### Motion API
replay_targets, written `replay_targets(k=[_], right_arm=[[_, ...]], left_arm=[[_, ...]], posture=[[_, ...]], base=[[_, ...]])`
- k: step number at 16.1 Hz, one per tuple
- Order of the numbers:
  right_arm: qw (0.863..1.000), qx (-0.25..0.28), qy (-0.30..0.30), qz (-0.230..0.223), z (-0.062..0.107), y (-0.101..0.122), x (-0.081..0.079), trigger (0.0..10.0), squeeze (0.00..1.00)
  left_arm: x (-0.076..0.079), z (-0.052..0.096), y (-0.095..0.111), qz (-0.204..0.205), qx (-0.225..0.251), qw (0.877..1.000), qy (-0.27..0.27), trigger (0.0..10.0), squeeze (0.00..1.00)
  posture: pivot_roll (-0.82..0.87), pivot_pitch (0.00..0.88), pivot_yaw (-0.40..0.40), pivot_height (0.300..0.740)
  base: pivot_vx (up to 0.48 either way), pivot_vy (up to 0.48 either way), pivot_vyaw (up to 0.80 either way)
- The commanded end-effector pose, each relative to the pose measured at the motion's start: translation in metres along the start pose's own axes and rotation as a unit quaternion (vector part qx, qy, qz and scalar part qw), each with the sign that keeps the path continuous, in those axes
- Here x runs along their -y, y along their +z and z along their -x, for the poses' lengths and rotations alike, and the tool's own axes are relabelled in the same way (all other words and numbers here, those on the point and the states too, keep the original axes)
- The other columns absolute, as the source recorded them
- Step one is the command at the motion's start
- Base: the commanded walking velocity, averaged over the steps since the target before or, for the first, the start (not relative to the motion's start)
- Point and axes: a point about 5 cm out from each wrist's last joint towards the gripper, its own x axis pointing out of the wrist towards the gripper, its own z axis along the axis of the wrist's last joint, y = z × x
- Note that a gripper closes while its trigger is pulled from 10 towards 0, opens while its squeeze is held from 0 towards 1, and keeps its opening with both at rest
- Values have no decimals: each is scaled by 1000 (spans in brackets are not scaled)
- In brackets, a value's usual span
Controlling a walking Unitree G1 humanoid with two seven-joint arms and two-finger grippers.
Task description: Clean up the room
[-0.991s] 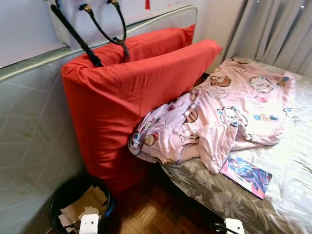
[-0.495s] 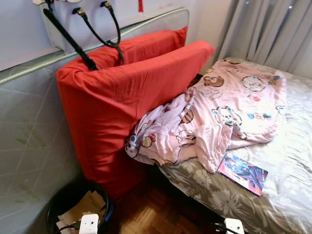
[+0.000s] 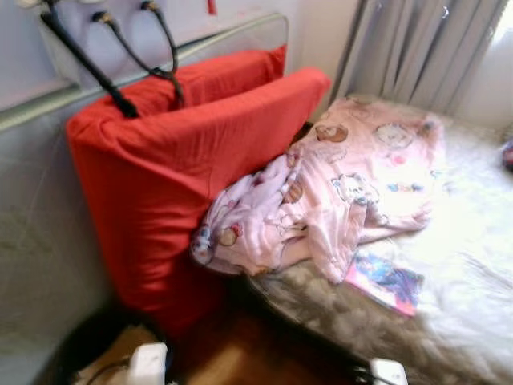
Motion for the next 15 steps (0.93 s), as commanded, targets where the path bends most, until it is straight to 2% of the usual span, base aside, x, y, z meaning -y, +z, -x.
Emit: replay_targets(k=[1, 2, 5, 9, 15], right_arm=[[999, -9, 42, 22, 4, -10, 5, 10000, 0], [999, -7, 34, 6, 4, -11, 8, 10000, 0], [999, -12, 31, -3, 6, -16, 9, 10000, 0], [999, -12, 34, -5, 7, -22, 7, 10000, 0], [1000, -8, 20, -20, 9, -25, 11, 10000, 0]], left_arm=[[8, 14, -47, -47, -44, 998, -2, 10000, 0], [11, 15, -48, -58, -48, 997, -11, 10000, 0], [12, 16, -52, -90, -60, 994, -28, 10000, 0], [9, 19, -58, -63, -58, 996, -18, 10000, 0], [11, 20, -61, -55, -52, 997, -26, 10000, 0]], posture=[[156, 0, -162, 740], [161, 0, -154, 740], [167, 0, -149, 740], [146, 0, -133, 740], [153, 0, -137, 740]], base=[[0, 0, -688], [0, 0, -688], [0, 0, -688], [0, 0, -619], [0, 0, 0]])
